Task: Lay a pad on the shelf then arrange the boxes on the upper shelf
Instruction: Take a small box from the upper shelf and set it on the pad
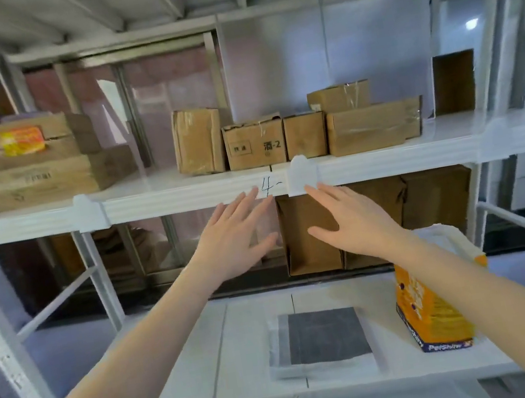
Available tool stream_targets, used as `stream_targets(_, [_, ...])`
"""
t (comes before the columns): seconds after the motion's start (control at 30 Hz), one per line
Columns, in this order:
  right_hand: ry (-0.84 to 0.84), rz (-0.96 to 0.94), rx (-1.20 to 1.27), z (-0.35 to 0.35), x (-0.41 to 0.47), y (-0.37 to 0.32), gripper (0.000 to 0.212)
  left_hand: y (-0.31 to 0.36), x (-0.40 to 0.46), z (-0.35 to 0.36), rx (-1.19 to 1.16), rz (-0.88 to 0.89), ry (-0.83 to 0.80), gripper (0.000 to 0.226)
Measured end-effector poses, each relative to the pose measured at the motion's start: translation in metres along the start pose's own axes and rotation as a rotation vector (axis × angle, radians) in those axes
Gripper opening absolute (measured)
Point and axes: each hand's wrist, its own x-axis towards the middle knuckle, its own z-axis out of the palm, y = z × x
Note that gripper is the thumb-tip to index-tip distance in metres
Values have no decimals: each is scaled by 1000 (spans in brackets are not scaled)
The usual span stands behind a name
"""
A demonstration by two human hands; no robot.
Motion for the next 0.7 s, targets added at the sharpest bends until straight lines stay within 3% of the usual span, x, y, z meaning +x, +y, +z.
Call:
stream_targets(0.3, [151, -10, -46, -53, 19, -9, 71, -8, 30, -54, -30, 23, 149, 66])
stream_targets(0.7, [198, 49, -41, -50, 70, 50, 71, 13, 115, -31, -60, 64, 215, 64])
